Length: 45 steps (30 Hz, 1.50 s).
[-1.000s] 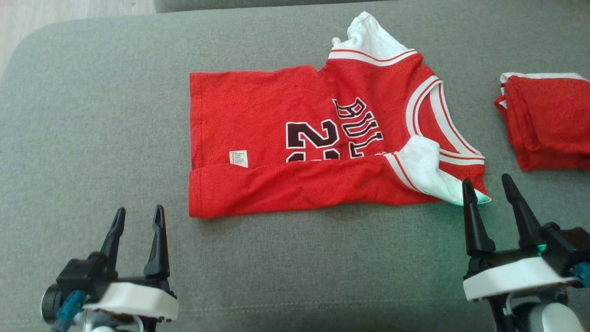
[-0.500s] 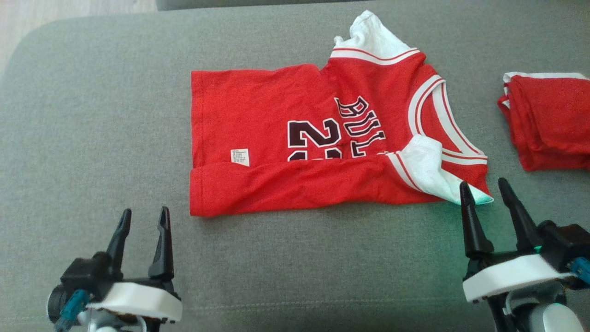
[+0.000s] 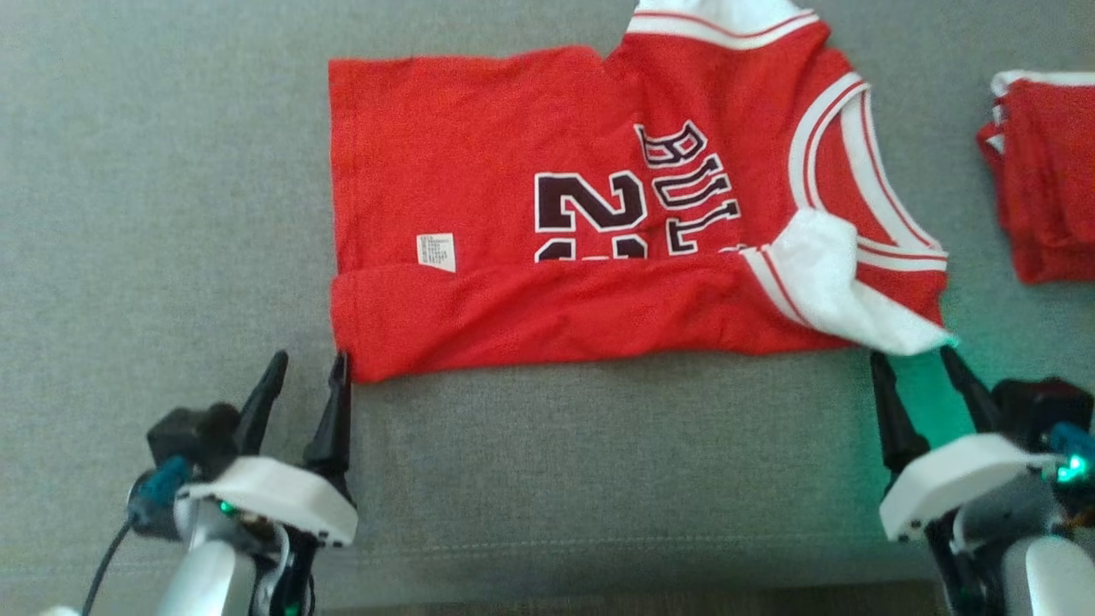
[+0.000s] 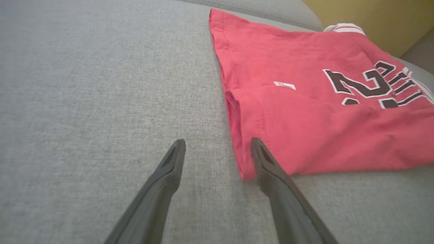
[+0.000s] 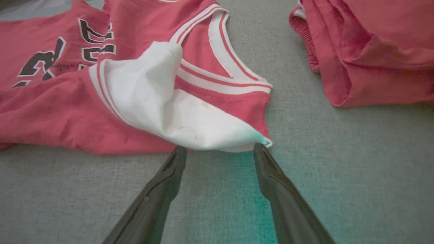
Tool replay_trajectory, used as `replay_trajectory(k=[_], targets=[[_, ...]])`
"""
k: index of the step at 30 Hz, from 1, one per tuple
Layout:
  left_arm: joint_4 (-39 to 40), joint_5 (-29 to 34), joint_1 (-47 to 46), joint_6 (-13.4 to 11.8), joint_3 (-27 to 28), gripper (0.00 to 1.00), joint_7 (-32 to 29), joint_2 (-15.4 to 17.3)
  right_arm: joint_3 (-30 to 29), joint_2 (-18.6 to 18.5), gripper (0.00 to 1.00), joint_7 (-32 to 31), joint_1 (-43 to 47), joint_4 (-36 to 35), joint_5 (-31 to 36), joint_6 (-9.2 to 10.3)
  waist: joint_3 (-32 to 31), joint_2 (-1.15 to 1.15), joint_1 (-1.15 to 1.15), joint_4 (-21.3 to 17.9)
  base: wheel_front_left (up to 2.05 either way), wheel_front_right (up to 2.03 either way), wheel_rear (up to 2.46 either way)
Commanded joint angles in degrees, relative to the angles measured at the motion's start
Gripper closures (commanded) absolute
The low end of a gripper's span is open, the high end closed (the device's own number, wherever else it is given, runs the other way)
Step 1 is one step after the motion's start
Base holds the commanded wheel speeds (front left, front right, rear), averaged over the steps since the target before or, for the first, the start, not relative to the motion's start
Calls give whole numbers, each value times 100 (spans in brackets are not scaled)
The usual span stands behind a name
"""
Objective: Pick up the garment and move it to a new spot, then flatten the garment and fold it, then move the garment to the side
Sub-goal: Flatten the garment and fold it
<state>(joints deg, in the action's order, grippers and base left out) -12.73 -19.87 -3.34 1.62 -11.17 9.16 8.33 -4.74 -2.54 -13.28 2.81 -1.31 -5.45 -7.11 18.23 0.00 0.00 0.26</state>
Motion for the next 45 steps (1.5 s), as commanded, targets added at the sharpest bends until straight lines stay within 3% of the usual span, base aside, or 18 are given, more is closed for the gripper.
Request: replay_trajectory(k=[1, 17, 18, 20, 21, 22, 33, 45], targets=[[89, -31, -198, 32, 160, 0, -1, 56, 66, -46, 0, -52, -197, -203, 74, -37, 213, 0, 0, 11, 0, 0, 0], [-839, -322, -1170, 329, -15, 0, -263, 60, -319, -36, 0, -155, -1159, 294, -87, -37, 783, 0, 0, 5, 0, 0, 0], [-891, -328, -1183, 337, -37, 41, -304, 69, -309, -36, 0, -191, -1189, 327, -157, -37, 792, 0, 0, -8, 0, 0, 0], [-954, -337, -1189, 358, -79, 93, -341, 86, -267, -35, 0, -300, -1231, 394, -237, -37, 792, 0, 0, -27, 0, 0, 0], [-974, -335, -1185, 366, -104, 100, -352, 94, -245, -35, 57, -330, -1245, 408, -309, -37, 792, 0, 0, -31, 0, 0, 0], [-982, -328, -1185, 373, -124, 100, -336, 102, -236, -35, 100, -357, -1253, 415, -330, -37, 788, 0, 0, -35, 0, 0, 0], [-594, -49, -1074, 143, -186, 100, 150, 192, -207, -34, 100, -360, -985, 58, -520, -37, 652, 0, 0, 8, 0, 0, 0], [238, -264, -395, -127, 41, 100, -92, 382, -257, -34, 100, -504, -138, -710, -882, -37, 278, 0, 0, -10, 0, 0, 0]])
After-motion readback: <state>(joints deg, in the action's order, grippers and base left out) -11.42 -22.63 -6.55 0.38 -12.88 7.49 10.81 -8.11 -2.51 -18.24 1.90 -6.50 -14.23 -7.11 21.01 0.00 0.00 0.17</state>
